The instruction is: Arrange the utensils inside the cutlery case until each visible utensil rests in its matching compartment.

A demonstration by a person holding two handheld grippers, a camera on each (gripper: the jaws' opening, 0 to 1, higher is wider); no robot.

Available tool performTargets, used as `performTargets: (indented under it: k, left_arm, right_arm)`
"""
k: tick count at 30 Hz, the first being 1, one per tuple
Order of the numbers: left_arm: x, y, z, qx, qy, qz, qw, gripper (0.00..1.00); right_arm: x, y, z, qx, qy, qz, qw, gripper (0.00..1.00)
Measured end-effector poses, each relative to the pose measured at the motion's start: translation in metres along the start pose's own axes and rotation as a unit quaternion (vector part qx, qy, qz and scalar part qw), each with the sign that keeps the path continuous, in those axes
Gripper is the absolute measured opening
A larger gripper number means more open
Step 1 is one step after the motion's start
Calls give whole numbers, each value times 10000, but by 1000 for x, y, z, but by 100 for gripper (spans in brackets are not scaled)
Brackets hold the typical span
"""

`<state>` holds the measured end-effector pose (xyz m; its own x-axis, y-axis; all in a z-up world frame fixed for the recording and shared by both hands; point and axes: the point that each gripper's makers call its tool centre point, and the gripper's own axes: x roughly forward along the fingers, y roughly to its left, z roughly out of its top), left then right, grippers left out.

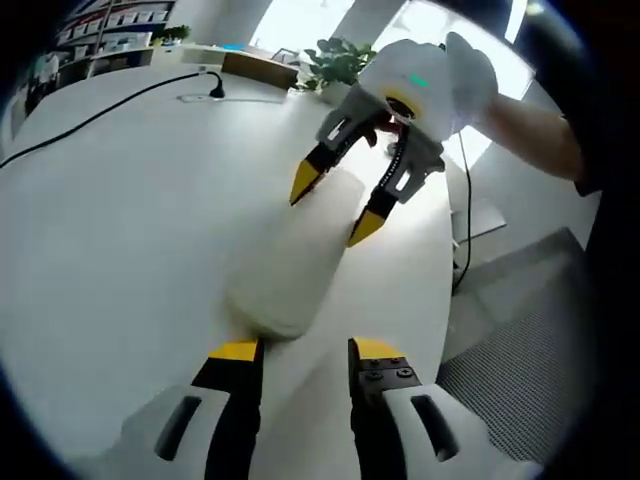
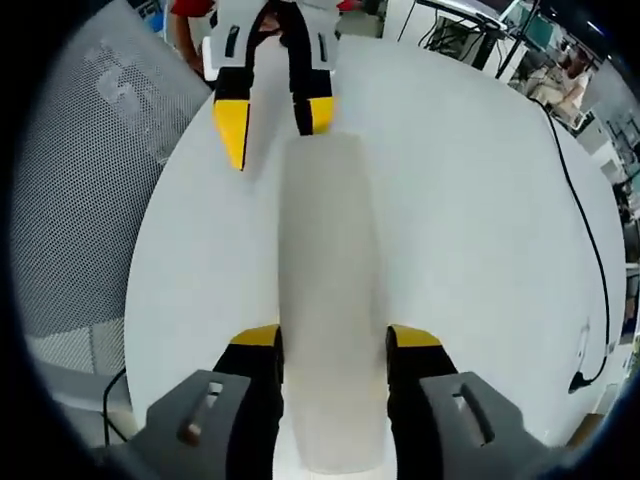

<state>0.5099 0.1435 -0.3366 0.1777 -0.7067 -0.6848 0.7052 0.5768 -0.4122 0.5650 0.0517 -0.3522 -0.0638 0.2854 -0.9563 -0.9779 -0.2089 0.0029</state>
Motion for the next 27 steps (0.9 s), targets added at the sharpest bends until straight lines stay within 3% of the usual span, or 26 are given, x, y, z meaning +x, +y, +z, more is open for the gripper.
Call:
performTargets:
  k: [2, 15, 17, 19, 23, 27]
  left_arm:
    - [0, 0, 0, -5, 4, -8, 10000, 34]
    - [1, -2, -2, 42, 81, -22, 10000, 33]
    - [-1, -1, -3, 22, 79, -11, 10000, 33]
    - [-5, 1, -5, -14, 63, 5, 10000, 33]
    - [-12, 7, -11, -169, 0, 88, 9998, 33]
    - [-15, 8, -14, -198, -6, 127, 9997, 33]
  right_arm:
    - [-1, 0, 0, -271, -6, 16, 9996, 39]
    - [-4, 1, -2, 3, 46, 148, 9999, 39]
    - [-8, -3, 1, 11, -146, 91, 9999, 41]
    - [-15, -2, 9, 296, -450, 57, 9985, 45]
    - [-34, -5, 13, 377, -666, -136, 9970, 42]
    - [-37, 5, 4, 415, -652, -80, 9970, 41]
